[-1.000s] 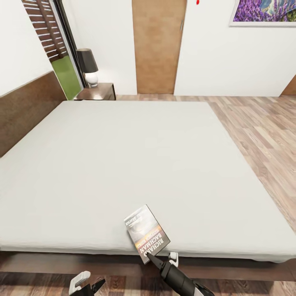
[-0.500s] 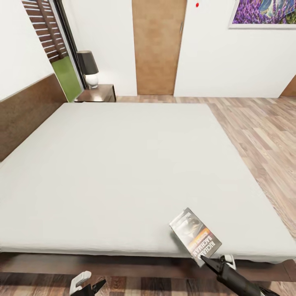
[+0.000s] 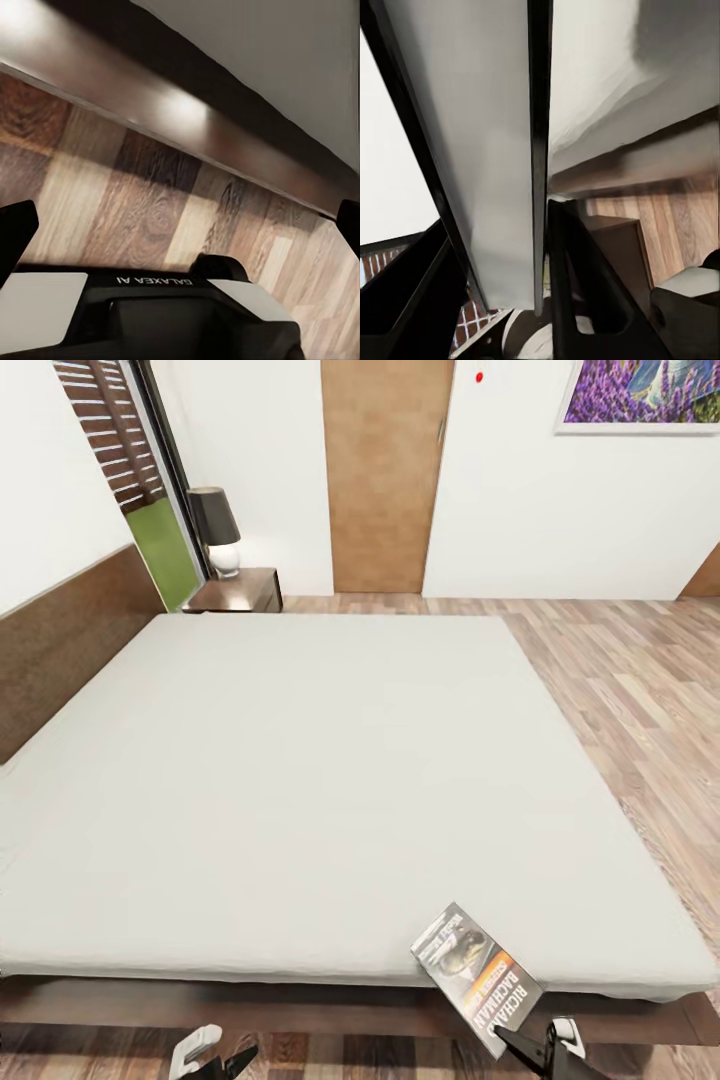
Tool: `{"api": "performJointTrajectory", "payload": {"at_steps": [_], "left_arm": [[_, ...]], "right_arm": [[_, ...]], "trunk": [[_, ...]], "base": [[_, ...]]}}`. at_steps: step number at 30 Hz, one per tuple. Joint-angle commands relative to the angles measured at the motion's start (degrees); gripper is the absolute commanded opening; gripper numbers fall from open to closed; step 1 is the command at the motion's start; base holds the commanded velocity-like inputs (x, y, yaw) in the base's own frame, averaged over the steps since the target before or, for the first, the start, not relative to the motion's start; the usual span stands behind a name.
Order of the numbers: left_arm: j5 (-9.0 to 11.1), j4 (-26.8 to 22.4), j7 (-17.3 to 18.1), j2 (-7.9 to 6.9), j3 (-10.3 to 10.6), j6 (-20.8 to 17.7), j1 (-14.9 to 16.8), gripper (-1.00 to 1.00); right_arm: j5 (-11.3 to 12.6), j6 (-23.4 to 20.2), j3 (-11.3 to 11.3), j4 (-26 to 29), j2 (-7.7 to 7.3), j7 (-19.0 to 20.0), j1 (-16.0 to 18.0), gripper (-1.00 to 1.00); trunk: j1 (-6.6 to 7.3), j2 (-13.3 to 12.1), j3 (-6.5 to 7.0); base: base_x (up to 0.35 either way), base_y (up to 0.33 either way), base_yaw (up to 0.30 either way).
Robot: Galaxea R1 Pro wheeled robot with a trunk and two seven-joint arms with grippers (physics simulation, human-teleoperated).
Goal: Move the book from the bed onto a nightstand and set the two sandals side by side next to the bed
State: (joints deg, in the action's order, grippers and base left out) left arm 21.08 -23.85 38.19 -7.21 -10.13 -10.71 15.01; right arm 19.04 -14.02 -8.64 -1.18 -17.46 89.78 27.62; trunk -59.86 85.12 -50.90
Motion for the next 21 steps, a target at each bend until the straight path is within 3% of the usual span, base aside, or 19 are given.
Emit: {"api": "performJointTrajectory", "payload": {"at_steps": [1, 5, 16, 21], "left_arm": [[0.45, 0.08, 0.22, 0.01, -0.16, -0.58, 0.02, 1.00], [0.40, 0.60, 0.22, -0.03, -0.21, -0.49, 0.02, 1.00], [0.28, 1.26, 0.22, -0.02, -0.15, -0.45, 0.02, 1.00], [0.28, 1.33, 0.20, 0.00, 0.62, -0.45, 0.02, 1.00]], "right_arm": [[-1.36, -0.59, -0.77, -0.17, -0.02, 0.22, 0.06, -1.00], [-3.35, -0.52, -0.77, -0.28, -0.03, 0.22, 0.06, -1.00], [-3.71, -0.49, -0.77, -0.31, -0.03, 0.22, 0.06, -1.00], [-3.73, -0.49, -0.77, -0.31, -0.03, 0.22, 0.06, -1.00]], "trunk": [[0.23, -0.40, 0.12], [1.11, -2.00, 0.70], [3.52, -6.41, 2.63], [3.52, -6.41, 2.97]], "base": [[0.000, 0.000, 0.000], [0.000, 0.000, 0.000], [0.000, 0.000, 0.000], [0.000, 0.000, 0.000]]}}
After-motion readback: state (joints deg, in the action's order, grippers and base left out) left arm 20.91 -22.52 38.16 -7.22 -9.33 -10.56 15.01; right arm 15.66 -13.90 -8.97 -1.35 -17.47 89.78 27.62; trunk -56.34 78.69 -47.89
